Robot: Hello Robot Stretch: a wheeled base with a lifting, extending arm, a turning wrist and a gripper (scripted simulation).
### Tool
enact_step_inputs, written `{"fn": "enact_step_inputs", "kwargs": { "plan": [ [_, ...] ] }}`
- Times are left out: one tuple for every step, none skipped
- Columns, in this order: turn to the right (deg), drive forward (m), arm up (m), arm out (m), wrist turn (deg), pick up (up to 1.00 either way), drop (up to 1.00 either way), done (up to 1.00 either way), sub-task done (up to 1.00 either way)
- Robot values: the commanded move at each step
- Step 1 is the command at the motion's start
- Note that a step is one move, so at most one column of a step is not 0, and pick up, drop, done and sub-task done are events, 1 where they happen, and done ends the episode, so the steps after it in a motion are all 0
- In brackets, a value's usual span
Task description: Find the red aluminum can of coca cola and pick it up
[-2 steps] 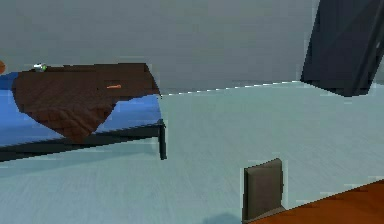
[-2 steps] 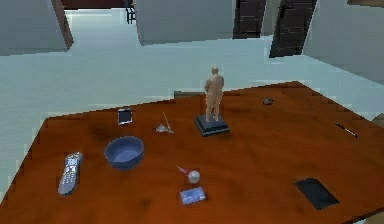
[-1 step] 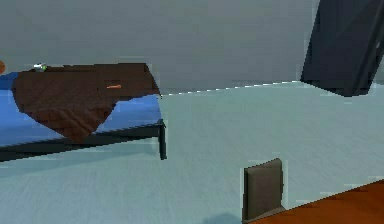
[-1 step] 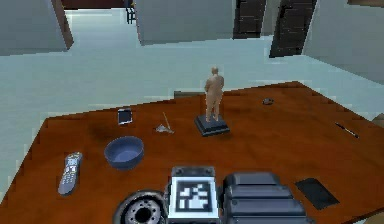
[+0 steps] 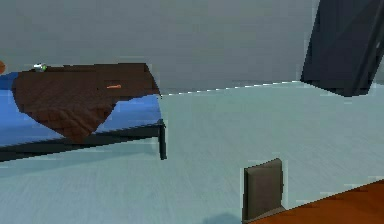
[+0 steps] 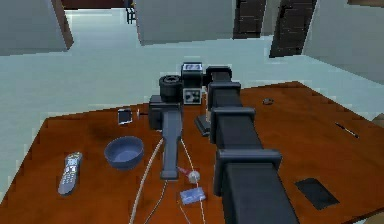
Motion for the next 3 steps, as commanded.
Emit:
{"fn": "enact_step_inputs", "kwargs": {
  "plan": [
    [0.0,0.0,0.0,0.0,45.0,0.0,0.0,0.0,0.0],
    [0.0,0.0,0.0,0.0,45.0,0.0,0.0,0.0,0.0],
    [0.0,0.0,0.0,0.0,45.0,0.0,0.0,0.0,0.0]
  ]
}}
